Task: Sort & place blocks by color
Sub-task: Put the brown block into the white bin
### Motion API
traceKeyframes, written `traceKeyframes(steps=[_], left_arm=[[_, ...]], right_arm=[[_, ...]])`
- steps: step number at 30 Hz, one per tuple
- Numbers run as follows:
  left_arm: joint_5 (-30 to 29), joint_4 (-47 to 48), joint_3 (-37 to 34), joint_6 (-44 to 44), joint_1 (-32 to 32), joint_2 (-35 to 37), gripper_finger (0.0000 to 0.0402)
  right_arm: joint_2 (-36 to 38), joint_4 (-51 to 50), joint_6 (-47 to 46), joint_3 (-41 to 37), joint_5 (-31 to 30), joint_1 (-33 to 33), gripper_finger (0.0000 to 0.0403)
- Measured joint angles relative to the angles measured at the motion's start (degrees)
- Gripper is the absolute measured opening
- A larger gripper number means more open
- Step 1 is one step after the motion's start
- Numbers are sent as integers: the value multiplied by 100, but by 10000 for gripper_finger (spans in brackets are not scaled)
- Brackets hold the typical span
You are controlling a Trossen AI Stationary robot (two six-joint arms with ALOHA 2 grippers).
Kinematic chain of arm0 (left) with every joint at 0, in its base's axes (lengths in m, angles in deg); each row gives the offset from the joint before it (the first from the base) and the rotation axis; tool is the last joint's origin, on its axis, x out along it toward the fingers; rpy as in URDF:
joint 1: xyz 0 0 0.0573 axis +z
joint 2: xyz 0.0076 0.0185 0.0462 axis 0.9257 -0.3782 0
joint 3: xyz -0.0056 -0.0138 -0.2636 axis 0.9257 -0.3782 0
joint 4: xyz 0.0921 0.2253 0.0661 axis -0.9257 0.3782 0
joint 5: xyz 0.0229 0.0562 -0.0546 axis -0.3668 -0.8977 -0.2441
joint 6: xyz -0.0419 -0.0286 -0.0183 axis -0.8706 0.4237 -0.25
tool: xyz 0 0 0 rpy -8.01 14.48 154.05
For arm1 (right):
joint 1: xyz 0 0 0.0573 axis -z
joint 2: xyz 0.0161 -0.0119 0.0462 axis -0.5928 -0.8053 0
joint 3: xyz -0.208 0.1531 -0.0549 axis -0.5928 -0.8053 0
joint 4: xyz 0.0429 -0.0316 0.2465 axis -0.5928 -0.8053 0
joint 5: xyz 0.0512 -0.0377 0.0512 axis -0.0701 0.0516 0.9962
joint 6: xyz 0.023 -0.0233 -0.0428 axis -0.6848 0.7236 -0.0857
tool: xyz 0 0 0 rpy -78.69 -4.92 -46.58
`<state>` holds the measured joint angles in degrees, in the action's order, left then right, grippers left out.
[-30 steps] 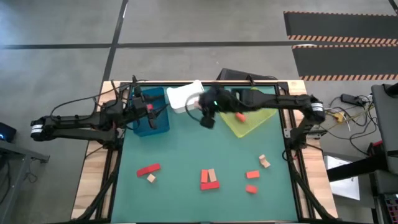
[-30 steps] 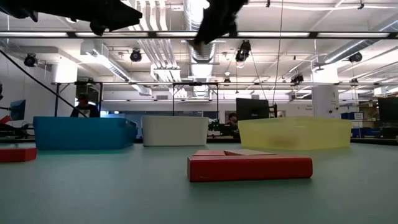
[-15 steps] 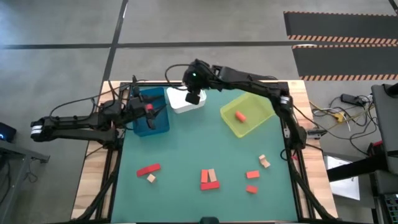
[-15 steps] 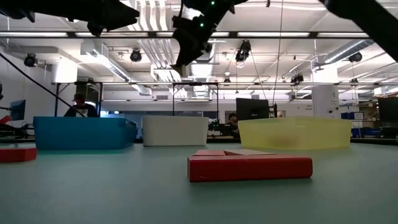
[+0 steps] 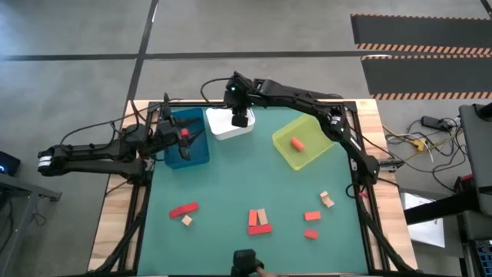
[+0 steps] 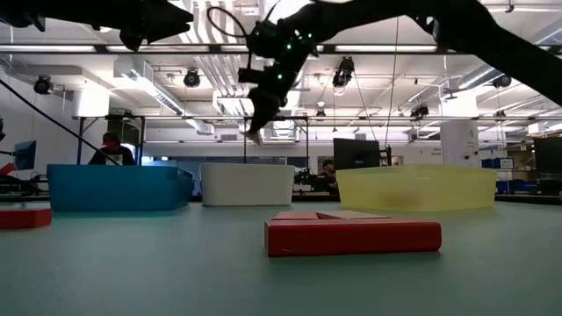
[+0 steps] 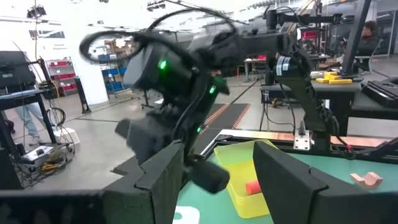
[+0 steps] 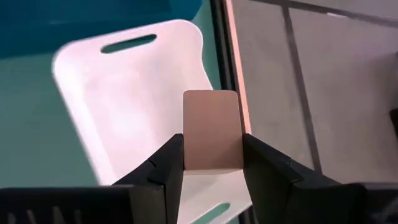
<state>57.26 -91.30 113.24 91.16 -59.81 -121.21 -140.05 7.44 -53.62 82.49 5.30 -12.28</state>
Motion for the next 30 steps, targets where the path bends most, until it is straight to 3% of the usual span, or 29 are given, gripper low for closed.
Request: traceKeyframes(steps=[11,30], left_arm=[[0,0,-11,7,-2,-2,180],[-1,-2,-13,7,-4,0,180]], right_arm=[[-613,221,-4,0,43,93,130],[-893,595,-2611,-13,106,284,130]])
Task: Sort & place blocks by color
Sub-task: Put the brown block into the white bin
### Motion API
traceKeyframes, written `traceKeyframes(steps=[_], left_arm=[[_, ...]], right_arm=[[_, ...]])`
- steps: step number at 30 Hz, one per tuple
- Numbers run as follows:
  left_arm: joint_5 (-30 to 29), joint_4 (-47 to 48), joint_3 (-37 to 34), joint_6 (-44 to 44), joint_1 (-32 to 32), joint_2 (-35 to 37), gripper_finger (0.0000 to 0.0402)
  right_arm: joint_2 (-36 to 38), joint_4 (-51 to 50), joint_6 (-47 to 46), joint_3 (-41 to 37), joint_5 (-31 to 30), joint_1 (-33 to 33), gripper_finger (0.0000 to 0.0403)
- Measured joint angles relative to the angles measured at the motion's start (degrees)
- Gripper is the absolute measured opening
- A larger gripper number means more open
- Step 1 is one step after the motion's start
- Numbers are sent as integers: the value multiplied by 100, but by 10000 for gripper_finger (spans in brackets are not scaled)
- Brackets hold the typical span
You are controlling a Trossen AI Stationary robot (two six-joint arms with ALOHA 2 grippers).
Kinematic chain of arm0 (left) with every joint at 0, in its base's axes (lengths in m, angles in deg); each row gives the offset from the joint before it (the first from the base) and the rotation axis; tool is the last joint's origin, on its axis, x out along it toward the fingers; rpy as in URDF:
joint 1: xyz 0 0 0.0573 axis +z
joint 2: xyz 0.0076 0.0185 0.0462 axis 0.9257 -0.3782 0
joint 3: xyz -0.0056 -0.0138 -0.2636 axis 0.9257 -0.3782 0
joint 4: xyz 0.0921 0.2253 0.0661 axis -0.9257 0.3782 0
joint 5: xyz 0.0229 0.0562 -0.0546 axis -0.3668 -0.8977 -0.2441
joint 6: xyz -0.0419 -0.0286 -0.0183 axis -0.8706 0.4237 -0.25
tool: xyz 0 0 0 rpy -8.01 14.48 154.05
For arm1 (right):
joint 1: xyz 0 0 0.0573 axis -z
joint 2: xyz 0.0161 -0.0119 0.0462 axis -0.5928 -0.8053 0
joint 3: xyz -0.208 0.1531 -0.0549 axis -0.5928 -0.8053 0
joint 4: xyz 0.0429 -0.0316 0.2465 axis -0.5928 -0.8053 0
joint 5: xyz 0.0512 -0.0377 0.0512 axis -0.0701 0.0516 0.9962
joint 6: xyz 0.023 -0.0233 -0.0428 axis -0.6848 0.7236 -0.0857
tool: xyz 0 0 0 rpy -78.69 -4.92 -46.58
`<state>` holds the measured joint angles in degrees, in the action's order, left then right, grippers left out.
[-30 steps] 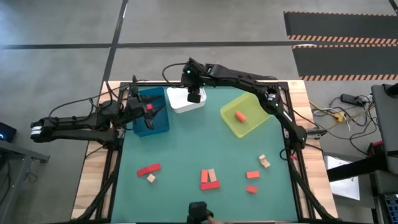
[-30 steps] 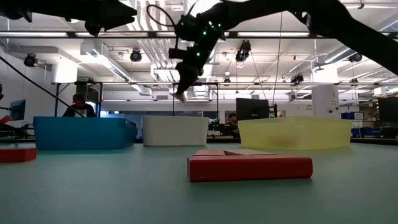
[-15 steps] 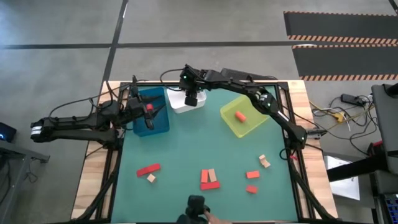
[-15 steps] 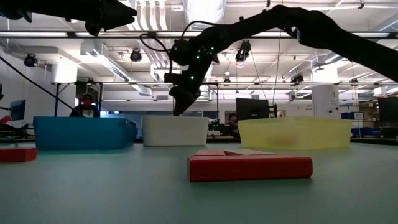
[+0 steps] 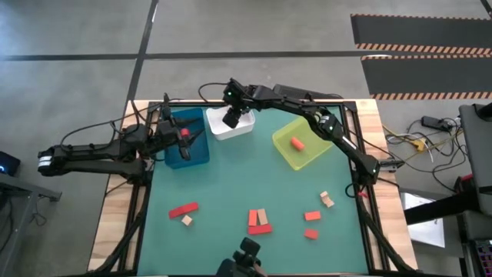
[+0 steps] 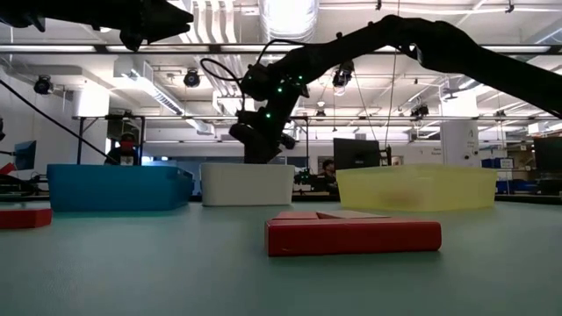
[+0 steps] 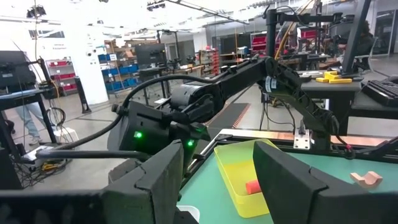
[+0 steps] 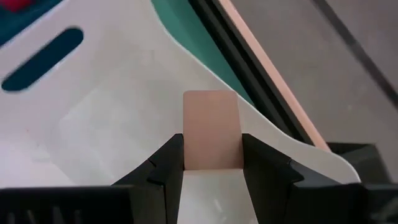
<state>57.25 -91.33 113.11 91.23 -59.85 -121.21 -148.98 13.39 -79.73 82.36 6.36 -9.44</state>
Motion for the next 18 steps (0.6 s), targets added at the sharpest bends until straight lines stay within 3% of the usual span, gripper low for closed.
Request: traceKeyframes(steps=[18], left_arm=[[0,0,0,-7,0,7,180]], right_arm=[[0,467,-992,-493,132,-68,130]])
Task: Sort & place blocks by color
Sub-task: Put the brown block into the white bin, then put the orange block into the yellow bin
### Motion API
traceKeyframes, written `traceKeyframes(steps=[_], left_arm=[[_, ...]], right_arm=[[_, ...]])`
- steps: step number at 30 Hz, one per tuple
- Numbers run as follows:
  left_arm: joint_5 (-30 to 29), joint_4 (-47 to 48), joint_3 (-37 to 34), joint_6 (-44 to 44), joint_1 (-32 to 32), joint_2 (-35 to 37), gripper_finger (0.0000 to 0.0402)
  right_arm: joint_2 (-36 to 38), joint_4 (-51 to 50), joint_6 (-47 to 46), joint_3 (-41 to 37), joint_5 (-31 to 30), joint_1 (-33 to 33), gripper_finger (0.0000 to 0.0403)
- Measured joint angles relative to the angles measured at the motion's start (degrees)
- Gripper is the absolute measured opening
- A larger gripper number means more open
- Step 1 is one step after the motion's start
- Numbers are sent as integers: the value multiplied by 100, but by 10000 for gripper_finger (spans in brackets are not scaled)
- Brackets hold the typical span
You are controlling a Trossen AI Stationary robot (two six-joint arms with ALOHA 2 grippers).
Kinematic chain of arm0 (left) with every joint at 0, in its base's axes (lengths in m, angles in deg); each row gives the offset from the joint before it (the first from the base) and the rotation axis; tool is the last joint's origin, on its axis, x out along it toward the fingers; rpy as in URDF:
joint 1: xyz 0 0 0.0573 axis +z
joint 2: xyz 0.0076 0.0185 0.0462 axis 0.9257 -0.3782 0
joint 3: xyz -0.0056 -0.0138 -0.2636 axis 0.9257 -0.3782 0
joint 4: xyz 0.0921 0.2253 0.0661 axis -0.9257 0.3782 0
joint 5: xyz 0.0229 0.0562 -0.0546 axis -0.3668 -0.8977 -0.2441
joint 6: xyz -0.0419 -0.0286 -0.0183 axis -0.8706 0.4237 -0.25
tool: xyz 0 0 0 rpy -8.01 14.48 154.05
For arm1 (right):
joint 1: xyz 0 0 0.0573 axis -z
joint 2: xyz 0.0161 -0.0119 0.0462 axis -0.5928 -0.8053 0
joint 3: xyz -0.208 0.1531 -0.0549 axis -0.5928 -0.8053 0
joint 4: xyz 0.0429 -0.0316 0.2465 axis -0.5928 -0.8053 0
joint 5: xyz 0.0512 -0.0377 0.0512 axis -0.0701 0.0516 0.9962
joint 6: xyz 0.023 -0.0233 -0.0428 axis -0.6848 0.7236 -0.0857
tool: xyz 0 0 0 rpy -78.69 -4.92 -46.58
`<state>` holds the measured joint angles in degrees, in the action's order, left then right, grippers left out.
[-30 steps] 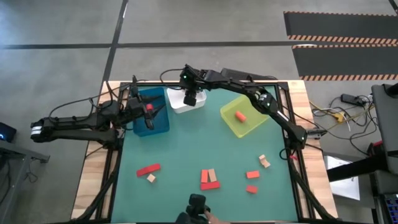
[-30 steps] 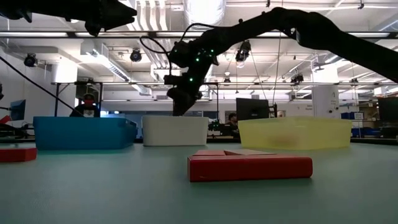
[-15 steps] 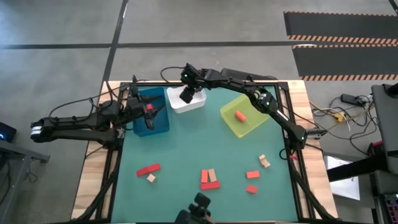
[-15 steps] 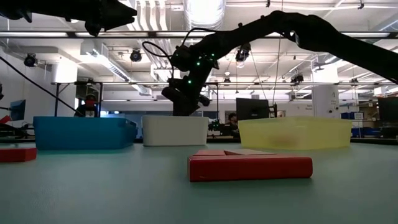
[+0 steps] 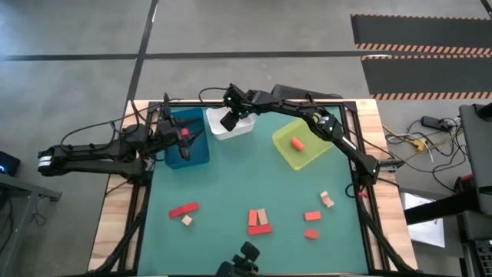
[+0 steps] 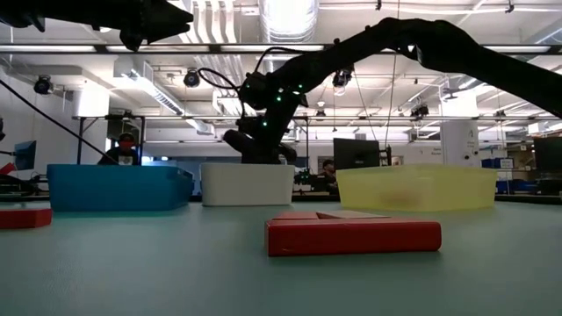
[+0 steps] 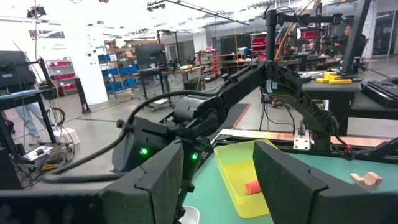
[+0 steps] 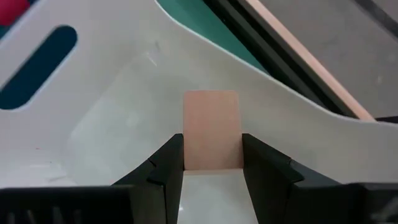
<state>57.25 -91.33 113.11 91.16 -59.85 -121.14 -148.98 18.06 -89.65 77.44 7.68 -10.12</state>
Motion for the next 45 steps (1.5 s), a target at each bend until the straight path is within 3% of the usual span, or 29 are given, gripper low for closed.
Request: traceKeyframes(steps=[33,45], left_arm=[[1,0,0,-2,0,0,180],[-1,0,0,-2,0,0,180]], right_arm=[[0,-44,19,-49,-4,-9,136],[5,-64,-63,-41,-7,-9,209]])
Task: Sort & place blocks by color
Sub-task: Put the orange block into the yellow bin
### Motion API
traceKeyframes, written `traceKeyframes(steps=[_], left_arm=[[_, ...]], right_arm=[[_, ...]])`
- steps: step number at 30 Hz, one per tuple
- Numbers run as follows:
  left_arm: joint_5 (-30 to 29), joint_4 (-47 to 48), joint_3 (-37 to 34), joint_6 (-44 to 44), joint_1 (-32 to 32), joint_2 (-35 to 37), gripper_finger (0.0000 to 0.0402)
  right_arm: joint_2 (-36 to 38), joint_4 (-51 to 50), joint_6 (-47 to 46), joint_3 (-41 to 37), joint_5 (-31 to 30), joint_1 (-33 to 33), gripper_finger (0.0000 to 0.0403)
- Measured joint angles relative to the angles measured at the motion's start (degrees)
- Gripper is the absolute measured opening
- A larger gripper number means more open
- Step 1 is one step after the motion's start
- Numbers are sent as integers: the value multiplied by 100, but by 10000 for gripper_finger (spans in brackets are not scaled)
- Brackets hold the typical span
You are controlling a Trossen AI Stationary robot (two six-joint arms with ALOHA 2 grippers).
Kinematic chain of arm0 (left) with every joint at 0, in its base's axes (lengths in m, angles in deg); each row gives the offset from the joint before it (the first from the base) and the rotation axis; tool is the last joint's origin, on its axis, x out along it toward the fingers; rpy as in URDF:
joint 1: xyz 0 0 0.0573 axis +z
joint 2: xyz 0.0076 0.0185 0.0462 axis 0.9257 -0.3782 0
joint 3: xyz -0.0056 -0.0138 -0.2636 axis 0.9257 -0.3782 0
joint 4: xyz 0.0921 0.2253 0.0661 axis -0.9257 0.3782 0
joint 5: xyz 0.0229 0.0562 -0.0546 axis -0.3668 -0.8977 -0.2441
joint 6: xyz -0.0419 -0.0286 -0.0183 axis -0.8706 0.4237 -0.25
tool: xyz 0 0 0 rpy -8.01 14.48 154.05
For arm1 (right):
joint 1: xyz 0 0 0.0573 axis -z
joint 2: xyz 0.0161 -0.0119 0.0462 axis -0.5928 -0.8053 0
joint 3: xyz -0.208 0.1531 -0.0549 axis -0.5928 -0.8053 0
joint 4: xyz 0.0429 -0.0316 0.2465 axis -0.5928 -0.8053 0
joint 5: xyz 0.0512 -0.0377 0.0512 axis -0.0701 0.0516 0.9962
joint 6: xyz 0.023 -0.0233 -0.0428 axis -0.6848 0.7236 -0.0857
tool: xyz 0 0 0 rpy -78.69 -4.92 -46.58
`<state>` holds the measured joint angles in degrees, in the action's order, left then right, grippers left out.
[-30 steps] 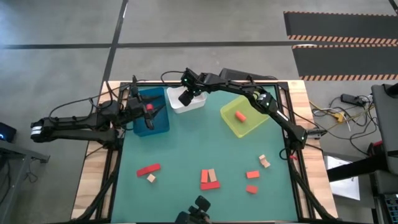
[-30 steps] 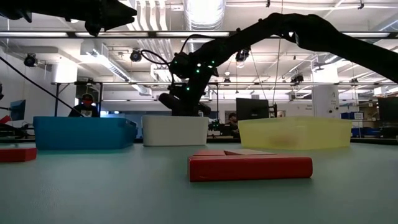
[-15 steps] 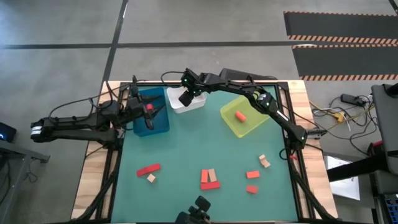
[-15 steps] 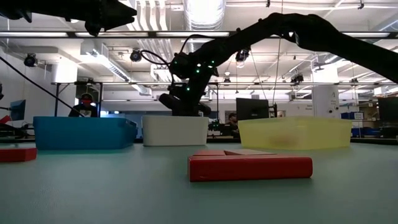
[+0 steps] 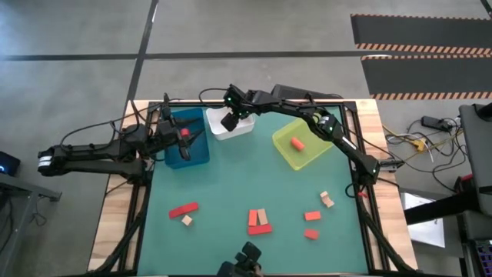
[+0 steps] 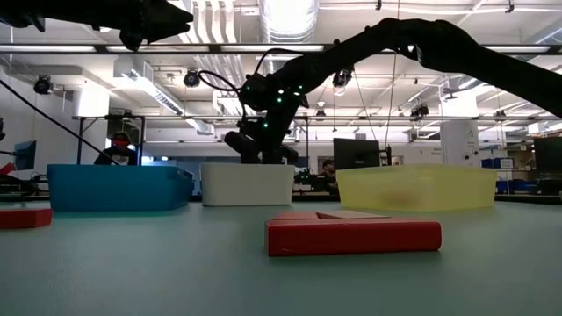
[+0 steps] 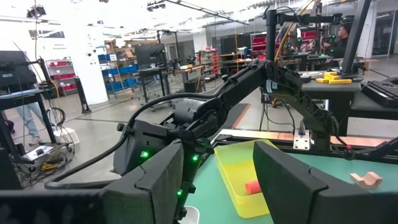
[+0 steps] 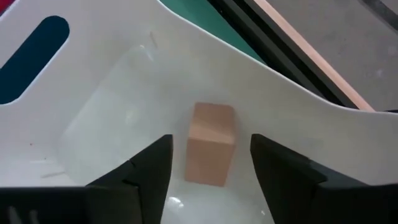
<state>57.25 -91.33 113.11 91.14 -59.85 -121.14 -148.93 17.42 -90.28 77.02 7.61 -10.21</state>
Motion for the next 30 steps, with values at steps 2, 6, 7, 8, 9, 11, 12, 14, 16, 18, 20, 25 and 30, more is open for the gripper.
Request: traceKeyframes(steps=[2,6,7,8,9,11,12,14,16,18,20,25,30], left_arm=[[-1,0,0,0,0,0,180],[-1,0,0,0,1,-7,180],[-1,0,0,0,0,-7,180],[-1,0,0,0,0,-7,180],[1,0,0,0,0,-4,180],[-1,0,0,-1,1,-4,180],[1,0,0,-2,0,-4,180],[-1,0,0,-7,-4,-2,180],[-1,2,0,-58,-7,0,180],[-1,0,0,-144,-7,-7,180],[-1,0,0,-148,-7,-7,180],[-1,3,0,-297,-9,-51,180],[-1,88,-4,-394,-11,-152,180]], right_arm=[[20,-34,2,27,0,0,211],[220,-146,27,121,-8,-37,208],[292,-203,55,129,-9,-64,206],[379,-264,86,132,-5,-89,204],[464,-367,90,132,-2,-115,202],[614,-642,113,132,-2,-181,199],[694,-806,131,132,-6,-215,197],[867,-1112,180,132,-60,-317,193],[1049,-1394,264,132,-62,-449,189],[1201,-1630,325,132,-65,-608,186],[1321,-1891,393,129,-83,-785,183],[1552,-2424,431,95,-271,-1323,176],[1660,-2772,432,84,-347,-1884,176]])
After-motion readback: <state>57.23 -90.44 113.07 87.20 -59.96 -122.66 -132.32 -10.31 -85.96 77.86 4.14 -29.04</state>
